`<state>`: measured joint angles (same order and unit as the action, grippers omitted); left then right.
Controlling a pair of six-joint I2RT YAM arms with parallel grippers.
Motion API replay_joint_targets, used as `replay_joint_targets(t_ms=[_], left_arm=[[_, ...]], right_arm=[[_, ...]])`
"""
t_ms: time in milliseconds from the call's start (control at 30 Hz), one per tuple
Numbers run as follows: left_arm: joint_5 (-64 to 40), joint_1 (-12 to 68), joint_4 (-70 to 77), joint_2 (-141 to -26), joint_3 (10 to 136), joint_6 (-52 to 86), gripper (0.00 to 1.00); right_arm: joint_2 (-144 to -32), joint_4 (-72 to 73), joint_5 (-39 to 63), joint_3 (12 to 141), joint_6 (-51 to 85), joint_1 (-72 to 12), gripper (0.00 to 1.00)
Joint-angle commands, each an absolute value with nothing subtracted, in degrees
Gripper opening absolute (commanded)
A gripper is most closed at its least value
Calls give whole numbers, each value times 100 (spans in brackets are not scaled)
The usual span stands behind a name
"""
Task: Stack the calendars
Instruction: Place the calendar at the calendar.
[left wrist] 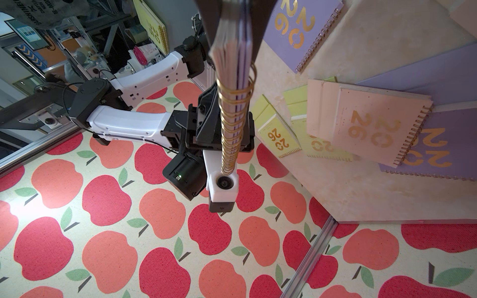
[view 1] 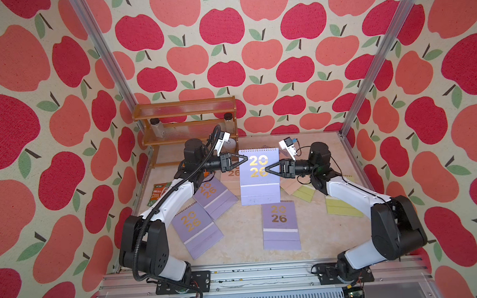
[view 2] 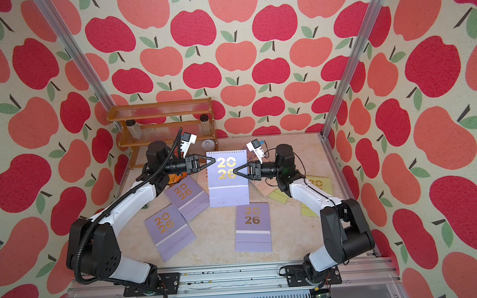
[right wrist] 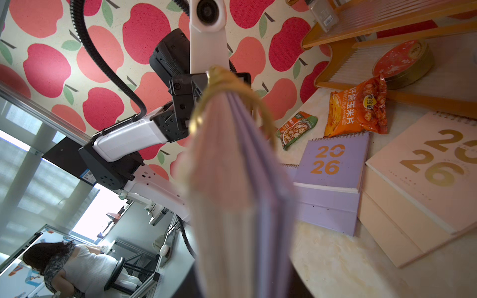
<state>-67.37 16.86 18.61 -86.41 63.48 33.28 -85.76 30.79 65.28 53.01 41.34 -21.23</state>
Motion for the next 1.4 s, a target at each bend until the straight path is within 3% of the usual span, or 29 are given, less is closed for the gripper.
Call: replay_joint_targets(t_ms=[0,267,667,767,867,1100,1233,1267,1367], left_arm=[[-7067,1707,1829,-8705,6700,3120,0],[-6953,1723,2012,-8795,6698,3225,0],[-6868,1716,2225,-8928,6812,3378,0],[-6864,1716,2354,-8961,6779,3469,0],[-6847,1714,2391,-8962,6746,3485,0],[-6759,1722,2467,-8984,6621,3506,1],[-6807,1731,2497,-9066,6625,3542,20],[-6827,1736,2467,-9087,6636,3535,29],[-6896,1700,2353,-9141,6693,3503,67]], right_arm=[[-8241,2505,6634,5429,3718,-1764,47],[-8200,2241,7138,5621,3508,-1586,51],[-8214,2920,7121,5195,3817,-1893,47],[-8251,3092,7067,5113,3939,-1953,40],[-8253,3319,7031,5045,4085,-1974,26],[-8286,3436,7031,4992,4186,-2045,10],[-8323,3303,7007,5024,4208,-2057,0],[-8323,3128,6961,5060,4165,-2048,0],[-8314,1772,6798,5255,3700,-2017,0]])
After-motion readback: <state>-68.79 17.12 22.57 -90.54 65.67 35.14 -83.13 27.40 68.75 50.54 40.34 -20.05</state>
